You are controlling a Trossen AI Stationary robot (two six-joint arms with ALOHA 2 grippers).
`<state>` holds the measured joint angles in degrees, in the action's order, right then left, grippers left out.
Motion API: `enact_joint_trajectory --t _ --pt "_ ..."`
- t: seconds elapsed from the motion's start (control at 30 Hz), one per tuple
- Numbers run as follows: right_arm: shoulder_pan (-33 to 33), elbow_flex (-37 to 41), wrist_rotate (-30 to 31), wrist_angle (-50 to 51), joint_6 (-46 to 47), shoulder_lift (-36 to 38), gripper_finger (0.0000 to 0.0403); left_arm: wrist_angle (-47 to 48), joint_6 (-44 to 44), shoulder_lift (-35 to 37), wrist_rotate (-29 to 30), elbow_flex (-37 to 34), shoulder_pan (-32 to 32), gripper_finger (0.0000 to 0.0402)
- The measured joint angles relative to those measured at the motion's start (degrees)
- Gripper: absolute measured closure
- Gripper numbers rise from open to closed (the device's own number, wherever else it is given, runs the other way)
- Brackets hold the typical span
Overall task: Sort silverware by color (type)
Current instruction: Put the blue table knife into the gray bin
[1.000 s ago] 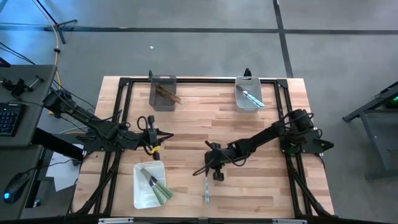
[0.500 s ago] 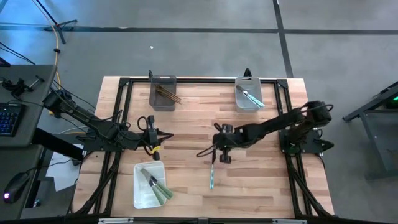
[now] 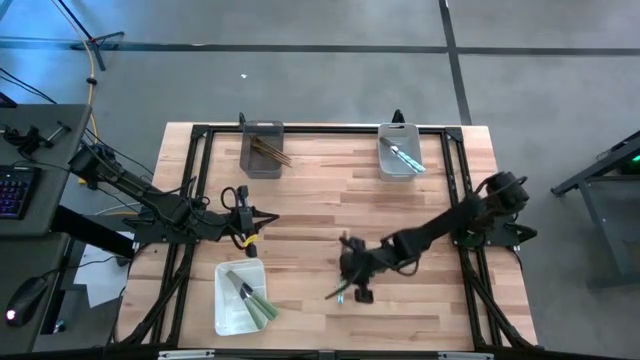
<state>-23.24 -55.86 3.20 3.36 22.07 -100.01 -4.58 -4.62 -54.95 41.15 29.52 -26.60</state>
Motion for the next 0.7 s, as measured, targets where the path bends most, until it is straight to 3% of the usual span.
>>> enact_joint_trajectory --t 0.13,0.3,0.7 --pt "-1.6 0.0 -3.1 -6.7 0.0 -4.2 0.0370 -0.1 0.0 0.0 0.0 0.0 0.0 0.0401" --pt "-0.8 0.0 -3.1 -6.7 0.0 -7.0 0.0378 0.0 0.0 0.0 0.0 0.0 0.0 0.0401" --pt "1.5 -0.1 -3.9 4.3 4.7 -6.4 0.0380 0.2 0.0 0.0 0.0 0.0 0.0 0.0401"
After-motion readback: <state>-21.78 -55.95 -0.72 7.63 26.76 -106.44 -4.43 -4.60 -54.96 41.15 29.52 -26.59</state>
